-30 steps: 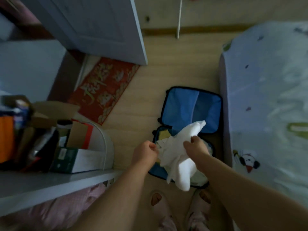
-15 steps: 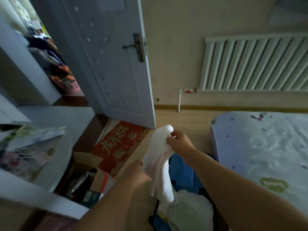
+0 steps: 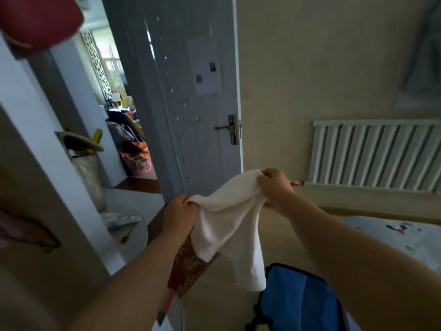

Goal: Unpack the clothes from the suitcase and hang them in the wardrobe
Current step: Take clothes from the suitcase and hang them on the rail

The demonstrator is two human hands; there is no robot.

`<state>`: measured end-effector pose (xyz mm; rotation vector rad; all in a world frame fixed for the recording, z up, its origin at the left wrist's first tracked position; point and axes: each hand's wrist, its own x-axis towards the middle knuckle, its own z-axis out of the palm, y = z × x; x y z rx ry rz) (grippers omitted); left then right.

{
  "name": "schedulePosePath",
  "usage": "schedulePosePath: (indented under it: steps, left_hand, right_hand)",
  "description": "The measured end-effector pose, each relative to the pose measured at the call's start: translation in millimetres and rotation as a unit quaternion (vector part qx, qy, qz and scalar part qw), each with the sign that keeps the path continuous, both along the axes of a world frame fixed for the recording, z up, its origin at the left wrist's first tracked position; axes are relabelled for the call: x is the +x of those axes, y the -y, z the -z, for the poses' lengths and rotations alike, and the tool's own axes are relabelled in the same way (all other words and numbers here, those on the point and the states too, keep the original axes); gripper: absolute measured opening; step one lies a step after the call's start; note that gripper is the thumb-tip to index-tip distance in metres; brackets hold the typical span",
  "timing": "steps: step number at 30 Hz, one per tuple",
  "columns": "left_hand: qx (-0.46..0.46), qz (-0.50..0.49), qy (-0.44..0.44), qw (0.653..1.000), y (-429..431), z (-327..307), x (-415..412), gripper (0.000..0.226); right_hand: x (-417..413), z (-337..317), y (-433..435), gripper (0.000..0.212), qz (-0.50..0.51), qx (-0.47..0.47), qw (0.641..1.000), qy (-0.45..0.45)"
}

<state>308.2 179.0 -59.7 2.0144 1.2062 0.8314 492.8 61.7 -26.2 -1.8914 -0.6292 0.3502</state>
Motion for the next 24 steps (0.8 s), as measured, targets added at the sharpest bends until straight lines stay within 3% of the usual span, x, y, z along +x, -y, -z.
schedulePosePath:
  steps: [2,7,10,12,14,16,19,20,22,24]
  left_hand:
    - [-0.029,-0.008,0.076,0.997,-4.4,-23.7,-3.2,0.02]
    - [-0.035,-0.016,0.133,0.99,-7.5,-70.7,0.7,0.019]
    - [0.031,-0.041,-0.013,0.999,-14.6,-80.8,8.3,0.02]
    - [0.025,-0.014,-0.053,0.998,-13.9,-79.5,11.9,0.029]
    - [-0.07,0.084,-0.038,0.993,-8.1,-70.3,18.0,0.053]
    - [-0.186,0.193,-0.083,0.96,4.3,-59.0,23.3,0.08]
    - [-0.279,0.24,-0.187,0.911,25.0,-39.8,29.9,0.104]
    - [-0.275,0.23,-0.211,0.909,29.7,-32.2,33.2,0.105]
    - [-0.228,0.186,-0.228,0.928,37.3,-21.8,40.9,0.083]
    - [-0.194,0.138,-0.188,0.953,35.5,-18.3,47.4,0.065]
  right_hand:
    - [0.0,1.8,1.6,0.025,0.003,-0.019,1.0,0.012]
    - [-3.6,5.1,-2.7,0.036,0.005,-0.01,0.999,-0.039]
    - [-9.8,-8.1,-6.0,0.036,0.002,0.064,0.986,-0.156]
    - [-12.5,-20.1,-10.1,0.035,-0.007,0.095,0.976,-0.194]
    - [-12.8,-33.3,-15.4,0.033,-0.025,0.105,0.976,-0.191]
    - [-12.5,-47.4,-21.0,0.031,-0.043,0.112,0.977,-0.176]
    - [-10.5,-71.4,-26.8,0.032,-0.046,0.133,0.977,-0.16]
    - [-7.2,-78.8,-29.0,0.032,-0.043,0.144,0.976,-0.156]
    - [1.4,-90.5,-31.5,0.031,-0.036,0.156,0.977,-0.14]
    - [10.3,-95.5,-32.2,0.032,-0.039,0.15,0.981,-0.116]
